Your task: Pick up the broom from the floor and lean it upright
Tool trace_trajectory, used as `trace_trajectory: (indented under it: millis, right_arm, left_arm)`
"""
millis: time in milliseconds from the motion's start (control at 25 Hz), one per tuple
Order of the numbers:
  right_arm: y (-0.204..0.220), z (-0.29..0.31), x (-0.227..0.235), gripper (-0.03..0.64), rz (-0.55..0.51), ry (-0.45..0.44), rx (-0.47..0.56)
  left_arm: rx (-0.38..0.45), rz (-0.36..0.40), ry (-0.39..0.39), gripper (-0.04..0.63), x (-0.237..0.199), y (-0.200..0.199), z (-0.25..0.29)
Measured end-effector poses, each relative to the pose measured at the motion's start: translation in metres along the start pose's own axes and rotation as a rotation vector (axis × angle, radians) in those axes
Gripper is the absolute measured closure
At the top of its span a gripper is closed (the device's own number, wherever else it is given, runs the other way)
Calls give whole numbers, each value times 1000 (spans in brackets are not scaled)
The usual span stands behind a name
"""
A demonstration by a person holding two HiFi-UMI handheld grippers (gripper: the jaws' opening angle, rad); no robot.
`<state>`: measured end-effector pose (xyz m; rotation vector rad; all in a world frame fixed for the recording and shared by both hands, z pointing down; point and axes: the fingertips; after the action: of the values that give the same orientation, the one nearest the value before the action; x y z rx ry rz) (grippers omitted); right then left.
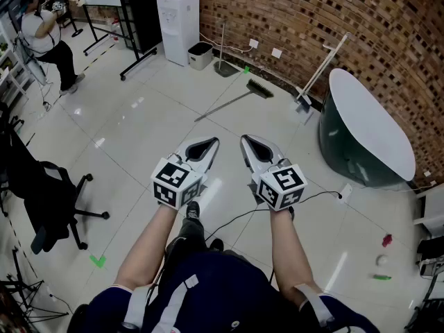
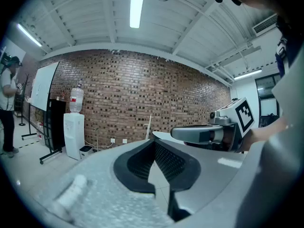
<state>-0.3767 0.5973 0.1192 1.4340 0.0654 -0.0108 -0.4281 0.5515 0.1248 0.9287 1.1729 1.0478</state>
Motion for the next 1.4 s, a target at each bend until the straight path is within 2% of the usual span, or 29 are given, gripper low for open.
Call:
trace_trajectory:
  millis: [240, 600, 880, 1160, 1400]
  right_arm:
    - [10, 40, 25, 612, -4, 13, -11]
    - [13, 126, 81, 612, -19, 28, -63]
    - [7, 191, 123, 612, -6, 57, -80]
    - [13, 234, 175, 612, 6, 37, -81]
    - [21, 277, 244, 612, 18, -46, -63]
  left_arm:
    - [-6, -19, 22, 595, -36, -1, 30]
    - [-2, -51, 63, 595, -120, -19, 101]
    - [-56, -69, 103, 595, -168, -27, 142]
    - [-60, -70, 78, 595, -209, -40, 198]
    - [-61, -84, 5, 595, -241, -50, 267]
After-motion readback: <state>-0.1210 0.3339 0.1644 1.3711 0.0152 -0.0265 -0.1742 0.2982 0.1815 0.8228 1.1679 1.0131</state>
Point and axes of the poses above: the fingertips, and each gripper's own axes: z forward along the fingers, x to its right, y out of its underside, and after that the axes turned 9 degrees about -z, right-handed
